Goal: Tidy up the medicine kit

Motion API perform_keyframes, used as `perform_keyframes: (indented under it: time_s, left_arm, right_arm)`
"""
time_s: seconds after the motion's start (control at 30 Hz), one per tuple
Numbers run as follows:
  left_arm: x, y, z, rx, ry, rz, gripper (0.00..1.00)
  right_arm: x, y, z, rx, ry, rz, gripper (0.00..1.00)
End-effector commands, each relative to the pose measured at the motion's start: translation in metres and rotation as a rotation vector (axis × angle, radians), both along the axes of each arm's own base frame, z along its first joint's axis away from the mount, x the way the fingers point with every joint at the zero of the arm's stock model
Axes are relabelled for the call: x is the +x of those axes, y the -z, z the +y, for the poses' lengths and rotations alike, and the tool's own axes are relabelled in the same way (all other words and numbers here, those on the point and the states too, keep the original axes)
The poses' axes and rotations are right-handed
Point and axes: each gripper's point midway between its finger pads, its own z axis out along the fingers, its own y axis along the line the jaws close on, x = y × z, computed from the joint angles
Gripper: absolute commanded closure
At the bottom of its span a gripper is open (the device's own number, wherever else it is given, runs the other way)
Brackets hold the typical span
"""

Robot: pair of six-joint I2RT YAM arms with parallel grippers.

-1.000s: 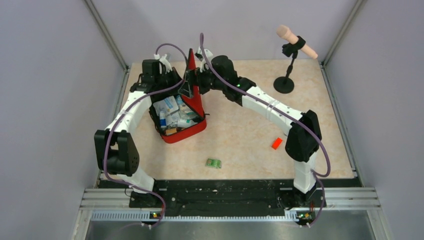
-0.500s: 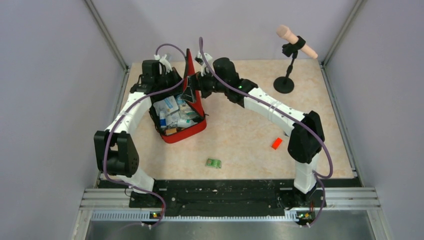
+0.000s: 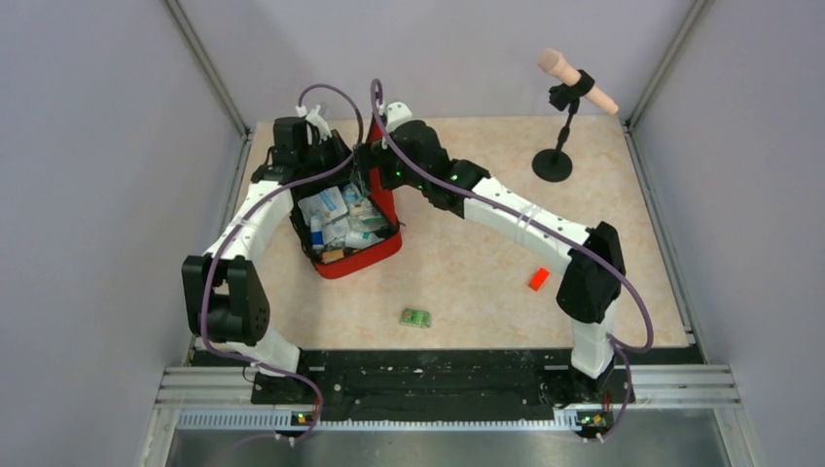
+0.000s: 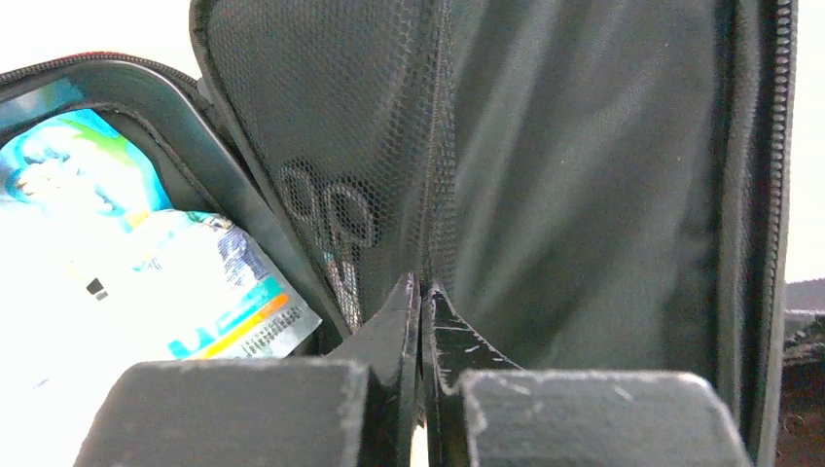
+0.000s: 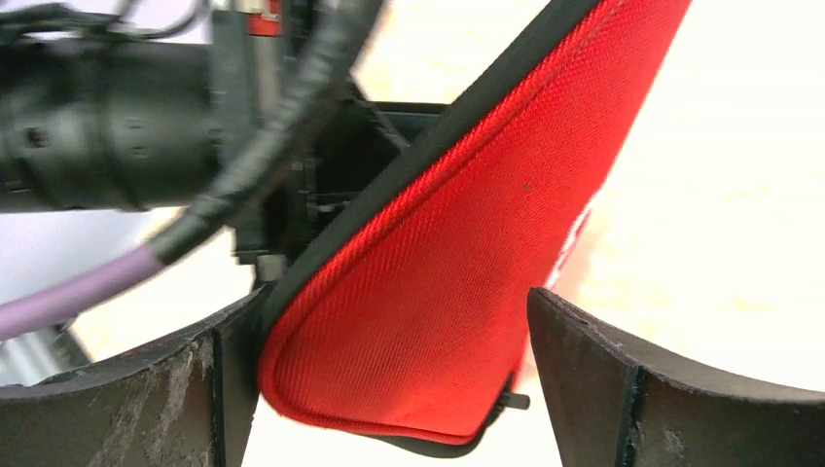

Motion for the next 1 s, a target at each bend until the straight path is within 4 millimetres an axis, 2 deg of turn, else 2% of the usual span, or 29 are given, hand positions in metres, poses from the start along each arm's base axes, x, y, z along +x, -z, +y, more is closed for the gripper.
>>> perform_keyframes:
  time_s: [0.0, 0.17, 0.3, 0.43, 0.53, 0.77, 0.8, 0.9, 0.97]
  left_arm:
    - [-0.009, -0.022, 0.01, 0.014, -0.008, -0.071, 1.0]
    - [-0.013, -0.02, 0.017, 0.031, -0.024, -0.076, 1.0]
    - [-0.014, -0.015, 0.018, 0.034, -0.028, -0.07, 1.0]
    - [-0.017, -0.014, 0.021, 0.037, -0.036, -0.068, 1.0]
    - [-0.021, -0.017, 0.023, 0.036, -0.043, -0.075, 1.0]
    - [-0.035, -0.031, 0.024, 0.007, -0.053, -0.092, 1.0]
    - [-0.036, -0.034, 0.025, 0.003, -0.061, -0.096, 0.98]
    - [-0.04, -0.05, 0.029, -0.014, -0.069, -0.138, 0.65]
    - [-0.044, -0.064, 0.034, 0.003, -0.08, -0.19, 0.51]
  right_arm:
    - [0.034, -0.016, -0.061, -0.11, 0.322, -0.105, 0.07]
    - [0.024, -0.022, -0.078, -0.119, 0.285, -0.118, 0.13]
    - [0.026, -0.014, -0.087, -0.105, 0.234, -0.097, 0.24]
    - [0.025, -0.009, -0.085, -0.085, 0.17, -0.082, 0.44]
    - [0.024, -0.007, -0.081, -0.082, 0.14, -0.086, 0.64]
    - [0.023, -0.008, -0.069, -0.084, 0.111, -0.105, 0.98]
    - [0.022, -0.008, -0.067, -0.09, 0.113, -0.112, 1.0]
    - [0.02, -0.007, -0.064, -0.1, 0.114, -0.119, 1.0]
    - [0.019, -0.008, -0.063, -0.098, 0.112, -0.122, 1.0]
